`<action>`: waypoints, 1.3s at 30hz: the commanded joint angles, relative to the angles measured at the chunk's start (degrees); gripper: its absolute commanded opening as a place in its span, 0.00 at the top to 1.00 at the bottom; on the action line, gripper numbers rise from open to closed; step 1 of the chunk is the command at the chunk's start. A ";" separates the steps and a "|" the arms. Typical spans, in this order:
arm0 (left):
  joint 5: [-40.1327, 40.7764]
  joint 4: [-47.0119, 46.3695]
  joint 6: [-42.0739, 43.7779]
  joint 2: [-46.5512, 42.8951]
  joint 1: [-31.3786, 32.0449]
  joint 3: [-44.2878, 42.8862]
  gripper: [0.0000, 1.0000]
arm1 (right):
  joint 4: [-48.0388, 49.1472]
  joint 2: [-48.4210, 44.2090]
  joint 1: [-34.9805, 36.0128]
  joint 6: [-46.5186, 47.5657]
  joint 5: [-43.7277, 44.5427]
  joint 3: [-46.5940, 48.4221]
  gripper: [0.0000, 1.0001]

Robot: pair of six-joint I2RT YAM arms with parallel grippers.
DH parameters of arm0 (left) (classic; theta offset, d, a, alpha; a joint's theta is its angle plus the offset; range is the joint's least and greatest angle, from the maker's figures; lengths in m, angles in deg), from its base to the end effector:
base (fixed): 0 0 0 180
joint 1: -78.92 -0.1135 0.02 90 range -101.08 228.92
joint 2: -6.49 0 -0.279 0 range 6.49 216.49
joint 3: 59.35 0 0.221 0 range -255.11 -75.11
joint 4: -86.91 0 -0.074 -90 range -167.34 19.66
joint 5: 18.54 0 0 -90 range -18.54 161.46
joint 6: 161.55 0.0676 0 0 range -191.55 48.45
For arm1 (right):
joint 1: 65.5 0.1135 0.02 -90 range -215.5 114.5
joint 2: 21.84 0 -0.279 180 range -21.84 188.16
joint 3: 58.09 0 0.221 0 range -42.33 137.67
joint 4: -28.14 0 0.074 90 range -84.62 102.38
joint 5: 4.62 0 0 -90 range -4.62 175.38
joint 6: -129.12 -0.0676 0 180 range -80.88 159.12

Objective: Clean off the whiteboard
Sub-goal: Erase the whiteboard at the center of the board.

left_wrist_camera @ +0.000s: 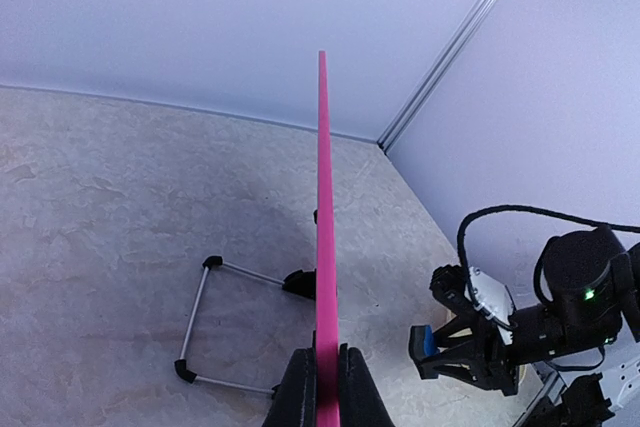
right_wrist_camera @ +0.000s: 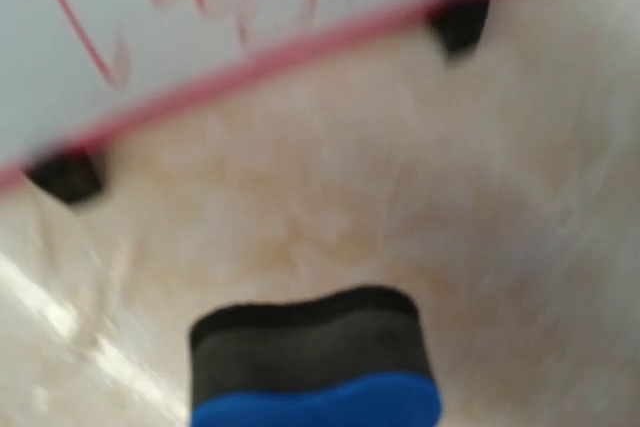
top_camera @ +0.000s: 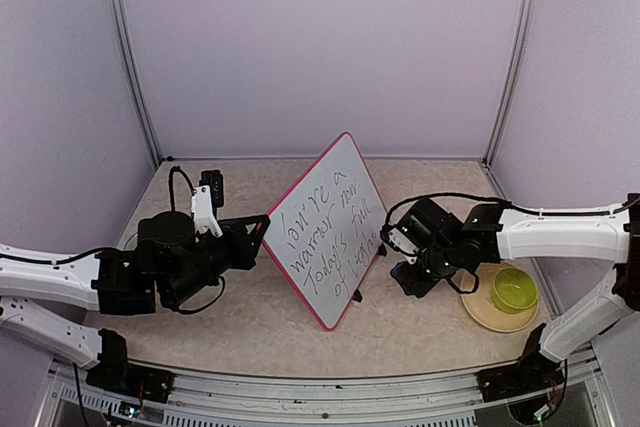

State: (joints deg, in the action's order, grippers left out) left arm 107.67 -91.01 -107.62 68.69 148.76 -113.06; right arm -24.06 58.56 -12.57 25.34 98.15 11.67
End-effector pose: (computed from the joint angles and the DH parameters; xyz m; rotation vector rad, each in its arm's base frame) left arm 0.1184 -0.2067 0.3041 0.0528 1.7875 -0.8043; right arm 0.1654 0.1941 0.2233 -0.8124 2.4964 0.1032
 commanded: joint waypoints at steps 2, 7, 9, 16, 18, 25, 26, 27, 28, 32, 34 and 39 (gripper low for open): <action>0.04 -1.00 1.36 -0.05 0.29 -1.34 1.00 | 0.67 4.75 -2.73 -3.57 -2.25 -3.44 0.66; 0.17 -0.74 1.18 -0.53 0.29 -1.18 1.00 | 2.07 9.58 -4.81 -3.21 -4.36 -4.02 0.65; 0.25 -0.61 1.10 -0.83 0.29 -1.09 1.00 | 2.44 11.05 -5.32 -3.26 -3.97 -3.86 0.63; 0.62 -0.49 1.00 -1.74 0.25 -0.81 1.00 | 4.18 10.66 -5.88 -3.29 -6.90 -3.37 0.47; 0.61 -0.36 1.08 -1.81 0.28 -0.82 1.00 | 4.14 10.33 -6.27 -3.27 -7.34 -3.47 0.44; 0.74 -0.45 1.04 -1.89 0.25 -0.89 1.00 | 4.82 8.15 -8.27 -2.84 -8.56 -5.78 0.43; 0.78 -0.48 1.08 -1.82 0.29 -0.94 1.00 | 5.07 7.91 -8.69 -2.71 -8.56 -6.23 0.44; 0.76 -0.48 1.08 -1.77 0.29 -0.98 1.00 | 5.23 7.73 -9.04 -2.66 -9.78 -6.60 0.44; 0.69 -0.54 1.06 -1.74 0.28 -0.98 1.00 | 5.35 7.61 -9.45 -2.64 -10.59 -6.89 0.45; 0.76 -0.57 0.99 -1.54 0.29 -1.15 1.00 | 5.97 7.71 -9.60 -2.40 -11.20 -7.14 0.48; 0.66 -0.57 1.06 -1.42 0.29 -1.24 1.00 | 6.07 7.86 -9.60 -2.40 -11.12 -7.15 0.51; 0.70 -0.57 1.09 -1.34 0.29 -1.42 1.00 | 6.62 8.42 -9.75 -2.06 -11.08 -7.20 0.56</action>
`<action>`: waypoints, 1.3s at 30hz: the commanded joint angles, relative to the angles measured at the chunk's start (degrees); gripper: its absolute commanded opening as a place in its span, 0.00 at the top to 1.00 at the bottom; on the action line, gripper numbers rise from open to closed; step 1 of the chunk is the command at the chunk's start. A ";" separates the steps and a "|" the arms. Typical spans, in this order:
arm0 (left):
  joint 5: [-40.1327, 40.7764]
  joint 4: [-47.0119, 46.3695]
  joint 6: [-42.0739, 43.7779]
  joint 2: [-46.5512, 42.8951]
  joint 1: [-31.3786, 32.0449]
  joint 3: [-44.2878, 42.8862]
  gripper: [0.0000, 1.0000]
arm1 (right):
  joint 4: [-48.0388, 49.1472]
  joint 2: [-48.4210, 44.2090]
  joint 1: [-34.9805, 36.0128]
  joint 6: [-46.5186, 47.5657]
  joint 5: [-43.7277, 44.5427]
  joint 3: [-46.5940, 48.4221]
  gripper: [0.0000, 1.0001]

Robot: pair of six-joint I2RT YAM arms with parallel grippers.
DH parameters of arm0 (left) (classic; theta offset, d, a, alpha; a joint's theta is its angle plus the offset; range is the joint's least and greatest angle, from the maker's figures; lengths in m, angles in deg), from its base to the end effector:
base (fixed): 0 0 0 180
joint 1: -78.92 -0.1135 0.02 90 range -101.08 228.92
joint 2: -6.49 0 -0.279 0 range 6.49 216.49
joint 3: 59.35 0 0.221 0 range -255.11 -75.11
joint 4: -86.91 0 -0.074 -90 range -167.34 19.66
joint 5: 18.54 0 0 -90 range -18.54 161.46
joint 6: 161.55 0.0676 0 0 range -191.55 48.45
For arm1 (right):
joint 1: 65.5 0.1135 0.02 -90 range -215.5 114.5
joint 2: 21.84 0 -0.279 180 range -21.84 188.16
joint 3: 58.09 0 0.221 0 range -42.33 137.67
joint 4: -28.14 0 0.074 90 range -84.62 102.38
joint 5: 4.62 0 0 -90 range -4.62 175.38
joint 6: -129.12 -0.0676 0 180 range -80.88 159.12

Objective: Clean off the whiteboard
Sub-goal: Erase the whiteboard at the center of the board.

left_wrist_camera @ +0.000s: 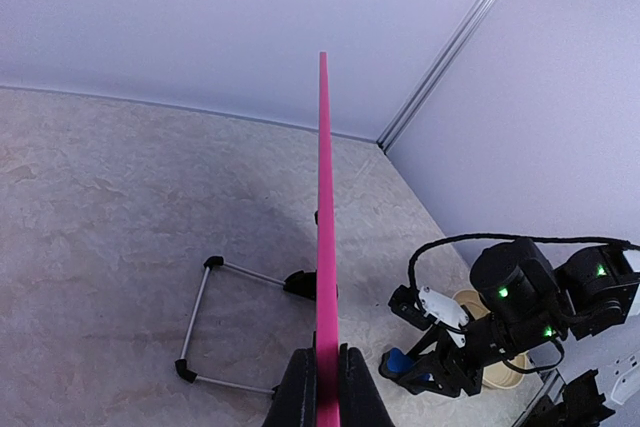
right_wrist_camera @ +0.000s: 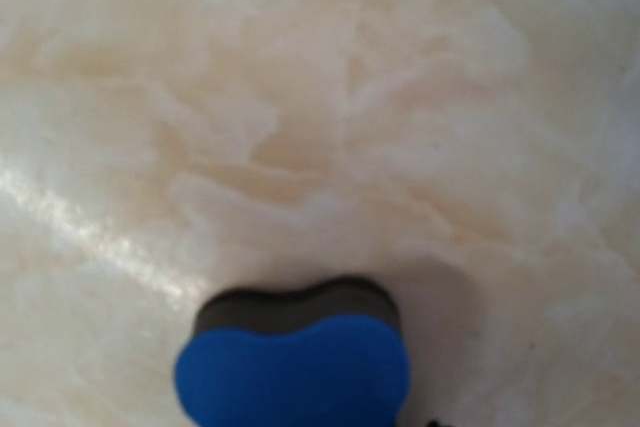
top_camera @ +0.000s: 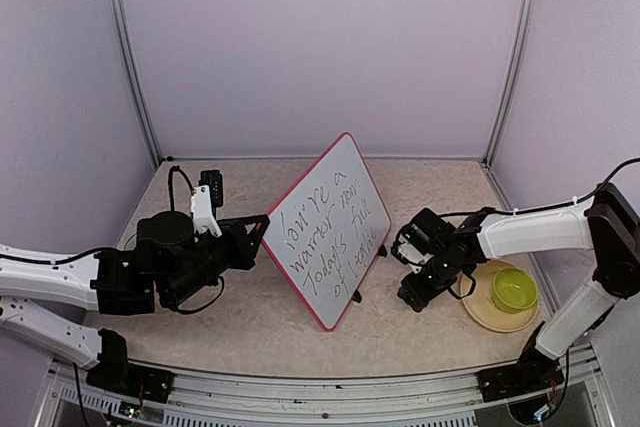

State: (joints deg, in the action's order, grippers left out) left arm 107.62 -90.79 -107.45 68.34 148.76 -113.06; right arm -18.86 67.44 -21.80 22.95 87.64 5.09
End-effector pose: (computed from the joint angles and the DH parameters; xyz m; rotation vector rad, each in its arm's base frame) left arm 0.1180 -0.2055 0.3049 0.0550 1.7856 -0.8046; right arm 0.1870 0.1750 0.1598 -0.6728 2.7818 0.1632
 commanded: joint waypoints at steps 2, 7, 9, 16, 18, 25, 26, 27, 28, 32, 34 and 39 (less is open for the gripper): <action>0.68 -0.63 0.87 -1.01 0.29 -1.42 1.00 | 1.60 -0.07 -0.55 0.42 -0.64 -0.73 0.56; 0.85 -0.35 0.91 -0.94 0.27 -1.60 1.00 | 2.06 0.29 -0.71 0.57 -0.60 -0.92 0.60; 1.00 -0.32 0.92 -0.96 0.29 -1.60 1.00 | 2.29 0.20 -0.93 0.69 -0.74 -1.00 0.60; 1.21 -0.17 0.98 -1.02 0.29 -1.77 1.00 | 2.69 1.09 -1.25 0.88 -1.40 -1.09 0.61; 1.29 -0.14 1.07 -1.06 0.29 -1.75 1.00 | 2.79 1.07 -1.25 0.91 -1.40 -1.25 0.61; 1.37 -0.23 1.00 -1.45 0.29 -1.43 1.00 | 2.69 1.80 -1.25 0.92 -1.61 -1.19 0.71; 1.41 -0.25 0.94 -1.57 0.25 -1.38 1.00 | 2.69 1.60 -1.25 0.88 -1.55 -1.19 0.73; 1.44 -0.22 0.98 -1.66 0.29 -1.34 1.00 | 2.67 1.30 -1.30 0.91 -1.49 -1.11 0.77; 1.45 -0.23 0.95 -1.70 0.25 -1.27 1.00 | 2.48 0.96 -1.26 0.88 -1.44 -0.97 0.81; 1.54 -0.27 0.97 -1.91 0.29 -1.16 1.00 | 1.18 -0.80 -1.25 1.14 -0.93 0.53 0.95; 1.54 -0.30 1.01 -1.93 0.29 -1.16 1.00 | 0.29 -2.11 -1.25 1.29 -0.53 1.88 0.97; 1.52 -0.35 1.18 -1.93 0.29 -1.24 1.00 | -1.30 -6.04 -1.12 2.31 -1.20 5.69 1.00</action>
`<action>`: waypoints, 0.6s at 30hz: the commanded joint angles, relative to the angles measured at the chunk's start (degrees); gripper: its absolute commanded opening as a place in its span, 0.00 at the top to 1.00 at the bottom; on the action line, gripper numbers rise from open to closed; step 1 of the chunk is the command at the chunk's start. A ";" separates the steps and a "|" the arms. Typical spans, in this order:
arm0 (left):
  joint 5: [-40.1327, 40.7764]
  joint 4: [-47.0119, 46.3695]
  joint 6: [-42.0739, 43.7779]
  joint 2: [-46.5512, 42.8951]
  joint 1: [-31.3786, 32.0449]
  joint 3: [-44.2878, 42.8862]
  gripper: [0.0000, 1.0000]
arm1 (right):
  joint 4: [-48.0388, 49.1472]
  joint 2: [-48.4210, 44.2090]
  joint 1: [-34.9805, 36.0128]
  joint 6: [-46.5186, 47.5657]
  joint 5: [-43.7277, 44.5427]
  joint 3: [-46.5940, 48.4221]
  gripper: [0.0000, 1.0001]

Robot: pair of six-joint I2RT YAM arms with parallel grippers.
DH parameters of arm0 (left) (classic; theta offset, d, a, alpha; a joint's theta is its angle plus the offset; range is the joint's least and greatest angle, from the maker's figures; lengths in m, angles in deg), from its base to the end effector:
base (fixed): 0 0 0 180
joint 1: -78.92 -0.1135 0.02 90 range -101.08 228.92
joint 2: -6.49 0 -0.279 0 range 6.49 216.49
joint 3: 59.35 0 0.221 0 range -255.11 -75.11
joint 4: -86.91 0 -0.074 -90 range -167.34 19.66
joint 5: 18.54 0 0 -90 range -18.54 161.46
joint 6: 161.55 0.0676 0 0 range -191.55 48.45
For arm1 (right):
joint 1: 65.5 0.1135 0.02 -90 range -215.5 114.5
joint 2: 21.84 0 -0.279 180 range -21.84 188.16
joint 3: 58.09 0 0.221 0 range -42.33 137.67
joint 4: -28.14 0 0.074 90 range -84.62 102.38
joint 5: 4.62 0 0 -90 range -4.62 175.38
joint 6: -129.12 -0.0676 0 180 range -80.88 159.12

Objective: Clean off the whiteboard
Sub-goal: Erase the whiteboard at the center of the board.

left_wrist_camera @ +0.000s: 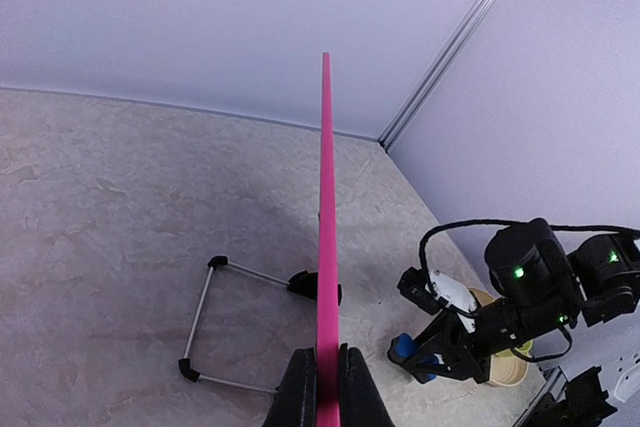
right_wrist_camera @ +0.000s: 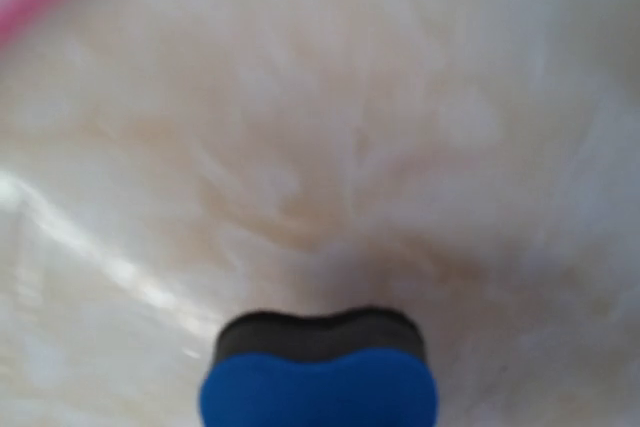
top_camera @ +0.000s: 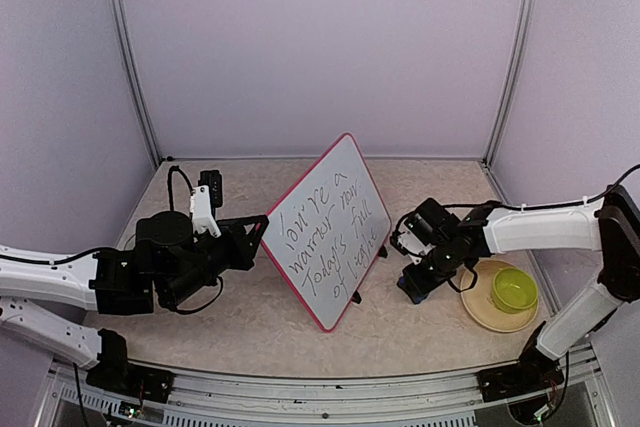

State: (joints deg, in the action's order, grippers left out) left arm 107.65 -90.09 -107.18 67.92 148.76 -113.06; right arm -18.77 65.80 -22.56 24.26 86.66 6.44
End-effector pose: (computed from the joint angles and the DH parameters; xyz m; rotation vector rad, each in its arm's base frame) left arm 0.1174 -0.2039 0.3049 0.0611 1.7882 -0.7970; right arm 0.1915 0.1761 0.1725 -0.6782 2.7351 0.2123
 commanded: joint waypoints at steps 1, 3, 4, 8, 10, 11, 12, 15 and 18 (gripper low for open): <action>1.50 -1.05 0.92 -1.54 0.29 -1.24 1.00 | -1.81 -5.37 -0.32 1.24 -0.31 5.25 1.00; 1.53 -1.01 0.83 -1.49 0.29 -1.16 1.00 | -2.24 -6.92 -0.31 1.88 -0.98 7.42 1.00; 1.56 -0.99 0.81 -1.44 0.29 -1.16 1.00 | -2.37 -7.62 -0.31 2.22 -1.78 8.45 1.00; 1.70 -0.96 0.78 -1.25 0.29 -1.41 1.00 | -1.24 -10.60 0.01 3.27 -5.06 12.29 1.00; 1.70 -0.81 0.84 -1.17 0.25 -1.57 1.00 | 0.42 -12.48 0.41 3.41 -6.84 13.44 1.00; 1.65 -0.77 0.79 -1.12 0.29 -1.59 1.00 | 1.32 -13.43 0.58 3.55 -8.13 13.98 1.00; 1.77 -0.74 0.81 -1.13 0.26 -1.64 1.00 | 2.08 -14.22 0.92 3.54 -8.98 14.43 1.00; 1.79 -0.69 0.62 -1.10 0.27 -1.73 1.00 | 4.71 -15.89 3.37 4.80 -8.60 16.14 1.00; 1.78 -0.66 0.65 -0.97 0.25 -1.94 1.00 | 6.99 -16.12 7.57 7.19 -5.84 17.49 1.00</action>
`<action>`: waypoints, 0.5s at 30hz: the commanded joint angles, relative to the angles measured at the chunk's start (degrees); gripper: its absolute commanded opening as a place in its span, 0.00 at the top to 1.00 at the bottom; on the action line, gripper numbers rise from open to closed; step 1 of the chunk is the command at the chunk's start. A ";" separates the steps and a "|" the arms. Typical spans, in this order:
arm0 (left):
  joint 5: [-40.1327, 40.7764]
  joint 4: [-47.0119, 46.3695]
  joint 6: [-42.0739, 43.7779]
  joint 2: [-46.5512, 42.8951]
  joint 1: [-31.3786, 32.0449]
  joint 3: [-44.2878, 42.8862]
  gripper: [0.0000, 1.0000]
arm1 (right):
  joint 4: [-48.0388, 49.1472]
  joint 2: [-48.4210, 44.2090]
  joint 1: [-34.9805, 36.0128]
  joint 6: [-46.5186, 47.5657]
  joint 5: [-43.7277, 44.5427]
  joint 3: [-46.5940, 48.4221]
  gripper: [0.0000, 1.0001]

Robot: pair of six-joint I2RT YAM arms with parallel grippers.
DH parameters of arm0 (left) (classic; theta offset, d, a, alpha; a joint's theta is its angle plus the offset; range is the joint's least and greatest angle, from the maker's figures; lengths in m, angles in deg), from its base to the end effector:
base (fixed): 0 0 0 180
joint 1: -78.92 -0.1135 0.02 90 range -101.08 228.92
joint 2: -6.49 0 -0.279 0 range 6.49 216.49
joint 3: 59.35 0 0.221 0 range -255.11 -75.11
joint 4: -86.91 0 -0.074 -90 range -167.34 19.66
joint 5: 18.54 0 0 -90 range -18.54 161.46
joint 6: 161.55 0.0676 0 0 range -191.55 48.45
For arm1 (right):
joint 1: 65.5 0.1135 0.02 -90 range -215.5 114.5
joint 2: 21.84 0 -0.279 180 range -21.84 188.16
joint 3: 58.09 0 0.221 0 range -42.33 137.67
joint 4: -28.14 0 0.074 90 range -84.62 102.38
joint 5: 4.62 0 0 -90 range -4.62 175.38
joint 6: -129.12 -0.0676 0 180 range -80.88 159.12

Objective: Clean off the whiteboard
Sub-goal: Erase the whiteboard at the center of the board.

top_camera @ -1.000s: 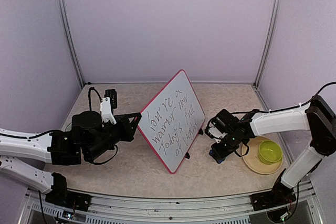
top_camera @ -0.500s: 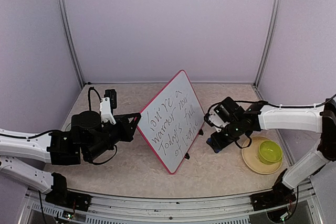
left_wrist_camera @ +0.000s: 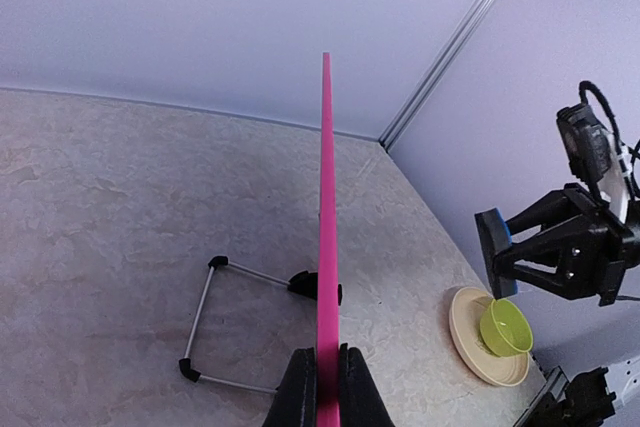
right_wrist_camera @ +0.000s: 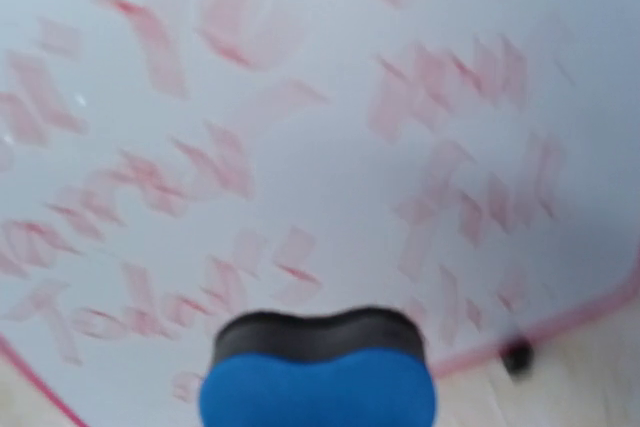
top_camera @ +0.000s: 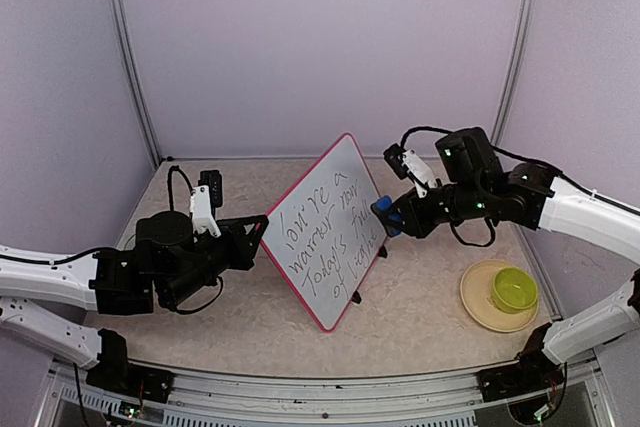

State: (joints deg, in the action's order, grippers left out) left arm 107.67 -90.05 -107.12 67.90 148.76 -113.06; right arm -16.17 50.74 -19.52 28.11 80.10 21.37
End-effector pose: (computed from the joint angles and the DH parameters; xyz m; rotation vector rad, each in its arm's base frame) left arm 0.1174 -0.2038 0.3049 0.0620 1.7882 -0.7957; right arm 0.1818 0.1971 0.3203 -0.7407 2.1770 0.6349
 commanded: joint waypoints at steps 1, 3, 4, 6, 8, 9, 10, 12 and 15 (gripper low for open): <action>1.76 -0.70 0.59 -0.84 0.25 -2.01 1.00 | 4.92 -0.66 5.94 3.75 1.07 3.24 1.00; 1.76 -0.58 0.57 -0.76 0.29 -2.19 1.00 | 4.93 1.09 7.59 4.24 1.32 5.30 1.00; 1.76 -0.51 0.55 -0.68 0.29 -2.36 1.00 | 4.73 2.31 8.42 4.44 1.58 6.39 1.00; 1.76 -0.26 0.51 -0.59 0.29 -2.60 1.00 | 4.01 5.04 10.24 4.83 2.86 8.96 1.00; 1.84 0.01 0.44 -0.55 0.31 -2.73 1.00 | 3.21 8.01 12.23 5.48 5.04 11.63 1.00; 1.79 0.03 0.35 -0.52 0.36 -2.74 1.00 | 3.01 9.41 13.35 5.72 6.05 12.94 1.00; 1.79 0.00 0.29 -0.56 0.38 -2.74 1.00 | 2.99 10.64 14.34 6.06 6.77 14.09 1.00; 1.82 0.01 0.04 -0.58 0.38 -2.83 1.00 | 3.07 13.00 15.93 6.34 8.28 16.33 1.00; 1.99 0.07 -0.03 -0.57 0.44 -2.83 1.00 | 2.94 16.18 18.00 6.73 10.83 18.65 1.00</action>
State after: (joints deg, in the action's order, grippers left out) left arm 107.71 -88.95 -107.21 67.90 148.79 -113.74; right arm -13.29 63.85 -4.03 33.47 86.15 36.47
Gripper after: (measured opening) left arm 0.057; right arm 0.254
